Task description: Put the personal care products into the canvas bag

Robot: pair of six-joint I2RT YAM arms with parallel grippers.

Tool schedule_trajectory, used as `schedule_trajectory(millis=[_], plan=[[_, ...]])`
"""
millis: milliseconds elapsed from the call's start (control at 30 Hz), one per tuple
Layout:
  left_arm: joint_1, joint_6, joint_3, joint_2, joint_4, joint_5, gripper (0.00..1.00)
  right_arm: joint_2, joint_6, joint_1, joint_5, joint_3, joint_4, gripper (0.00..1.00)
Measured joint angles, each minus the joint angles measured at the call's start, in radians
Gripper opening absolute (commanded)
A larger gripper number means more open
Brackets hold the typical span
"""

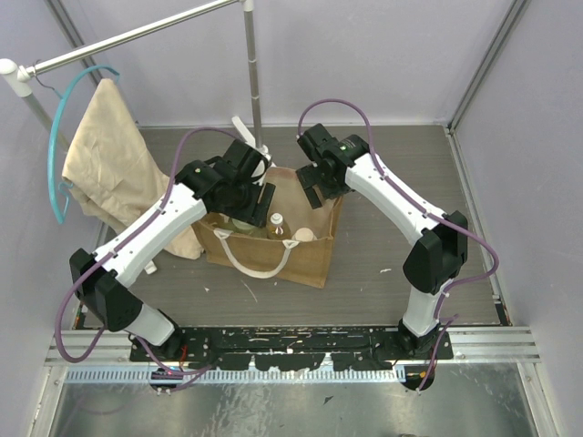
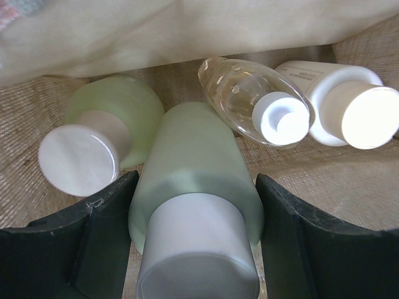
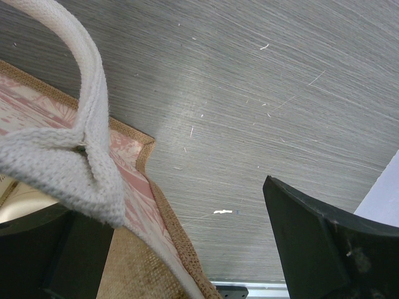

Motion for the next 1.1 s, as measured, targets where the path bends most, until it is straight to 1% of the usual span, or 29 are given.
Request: schedule_trajectory(millis=[167, 433, 533, 767, 900, 1067, 1100], plan=[[0.021, -0.002, -0.083, 0.004, 0.069, 0.028, 0.09, 0.0, 0.002, 0.0, -0.001, 0.0, -0.003, 1.0], [0.036, 0.014, -0.137, 0.062, 0.137, 0.049, 0.09, 0.0, 0.005, 0.0, -0.001, 0.0, -0.004, 1.0], [0.036, 0.019, -0.161, 0.085, 0.165, 0.057, 0.13, 0.0, 0.005, 0.0, -0.001, 0.0, -0.005, 1.0], [0.036, 0.018, -0.204, 0.104, 0.188, 0.065, 0.39, 0.0, 0.005, 0.0, -0.001, 0.0, -0.011, 1.0], [0.036, 0.013, -0.234, 0.104, 0.211, 0.065, 0.45, 0.0, 0.005, 0.0, -0.001, 0.0, -0.011, 1.0], [0.037, 0.009, -0.26, 0.107, 0.241, 0.066, 0.57, 0.0, 0.005, 0.0, -0.002, 0.0, -0.011, 1.0], [0.037, 0.008, -0.261, 0.108, 0.243, 0.066, 0.61, 0.0, 0.005, 0.0, -0.002, 0.0, -0.011, 1.0]])
